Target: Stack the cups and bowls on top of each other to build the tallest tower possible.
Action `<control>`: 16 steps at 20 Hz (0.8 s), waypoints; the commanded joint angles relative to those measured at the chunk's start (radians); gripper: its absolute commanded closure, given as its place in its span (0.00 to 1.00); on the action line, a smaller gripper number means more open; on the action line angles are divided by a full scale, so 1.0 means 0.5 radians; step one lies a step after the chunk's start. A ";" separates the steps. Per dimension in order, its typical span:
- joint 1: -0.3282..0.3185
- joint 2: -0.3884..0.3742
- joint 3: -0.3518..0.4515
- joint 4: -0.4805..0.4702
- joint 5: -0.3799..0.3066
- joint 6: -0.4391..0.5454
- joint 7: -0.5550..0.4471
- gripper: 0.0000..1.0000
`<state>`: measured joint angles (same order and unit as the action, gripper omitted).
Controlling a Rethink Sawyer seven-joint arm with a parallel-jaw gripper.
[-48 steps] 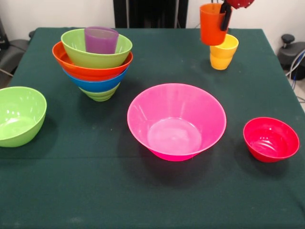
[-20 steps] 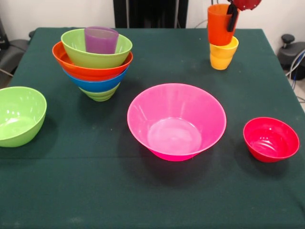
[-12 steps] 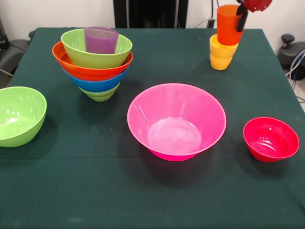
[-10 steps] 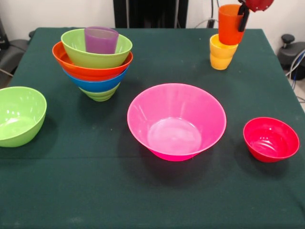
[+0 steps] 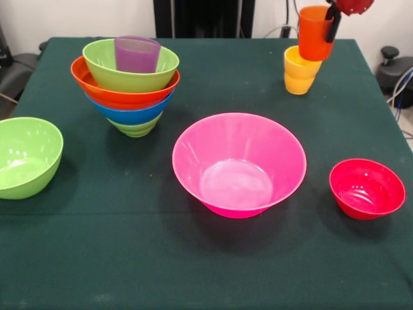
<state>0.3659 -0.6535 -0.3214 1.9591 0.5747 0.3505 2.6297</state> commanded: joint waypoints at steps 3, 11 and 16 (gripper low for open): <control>-0.100 0.124 0.172 0.091 0.044 -0.202 0.331 1.00; -0.121 0.150 0.195 0.101 0.044 -0.252 0.335 1.00; -0.083 0.151 0.192 0.103 0.061 -0.256 0.371 1.00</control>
<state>0.3232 -0.6027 -0.3212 1.9615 0.5749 0.2722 2.6297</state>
